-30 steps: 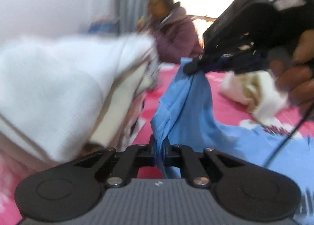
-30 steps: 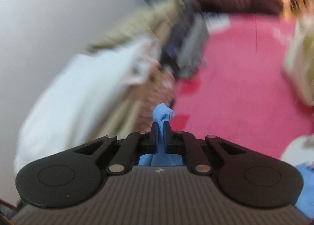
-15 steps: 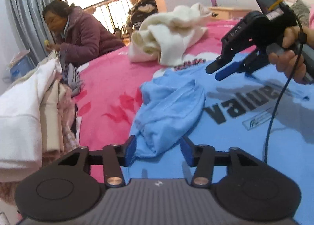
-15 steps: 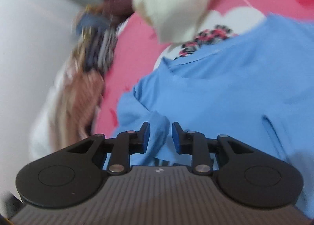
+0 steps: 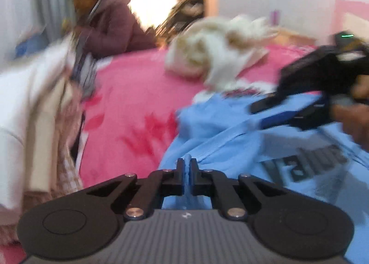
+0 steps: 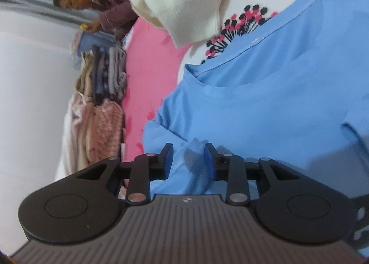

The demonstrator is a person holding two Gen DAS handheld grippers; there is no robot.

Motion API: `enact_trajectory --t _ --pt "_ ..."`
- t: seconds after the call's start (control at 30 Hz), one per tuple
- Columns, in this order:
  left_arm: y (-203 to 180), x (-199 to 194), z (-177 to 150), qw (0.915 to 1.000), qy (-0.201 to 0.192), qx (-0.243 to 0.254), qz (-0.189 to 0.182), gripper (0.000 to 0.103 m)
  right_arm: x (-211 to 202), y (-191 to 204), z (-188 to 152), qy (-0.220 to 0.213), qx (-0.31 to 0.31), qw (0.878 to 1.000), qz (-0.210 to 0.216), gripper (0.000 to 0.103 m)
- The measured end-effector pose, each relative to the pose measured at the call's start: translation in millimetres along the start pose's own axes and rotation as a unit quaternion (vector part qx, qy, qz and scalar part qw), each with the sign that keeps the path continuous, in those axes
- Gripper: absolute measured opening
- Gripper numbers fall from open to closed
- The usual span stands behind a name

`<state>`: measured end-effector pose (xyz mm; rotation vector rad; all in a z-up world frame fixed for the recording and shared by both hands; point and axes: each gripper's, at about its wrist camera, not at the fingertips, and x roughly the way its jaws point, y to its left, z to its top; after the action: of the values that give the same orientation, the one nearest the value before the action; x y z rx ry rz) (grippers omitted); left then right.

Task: Fold clothes

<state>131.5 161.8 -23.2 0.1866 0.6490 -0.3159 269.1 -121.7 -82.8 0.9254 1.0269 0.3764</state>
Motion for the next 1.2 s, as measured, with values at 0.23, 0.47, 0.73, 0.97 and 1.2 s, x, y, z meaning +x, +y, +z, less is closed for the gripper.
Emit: enact_trajectory --t 0.23,0.47,0.73,0.97,1.2 --pt "-47.7 -58.3 -38.4 0.9796 -0.056 0.169 -0.093 0.005 -43.7 4.9 -13.9 -0.018 -0.033 0.999 -0.004 0.030" --pt "-86.0 -48.7 -76.2 0.9503 -0.033 0.291 -0.107 0.019 -40.2 39.0 -34.9 0.012 -0.161 0.982 -0.099 0.030" --pt "-68.3 -39.1 -79.9 0.9689 -0.040 0.225 -0.096 0.032 8.5 68.6 -54.7 0.043 -0.322 0.927 -0.187 0.030" --pt "-60.5 -34.1 -75.9 0.9787 -0.029 0.177 -0.100 0.017 -11.4 73.1 -61.5 -0.017 -0.333 0.917 -0.217 0.003" --pt "-66.0 -36.4 -81.9 0.9768 -0.036 0.194 -0.083 0.010 -55.4 17.4 -77.0 -0.024 -0.250 0.941 -0.228 0.005"
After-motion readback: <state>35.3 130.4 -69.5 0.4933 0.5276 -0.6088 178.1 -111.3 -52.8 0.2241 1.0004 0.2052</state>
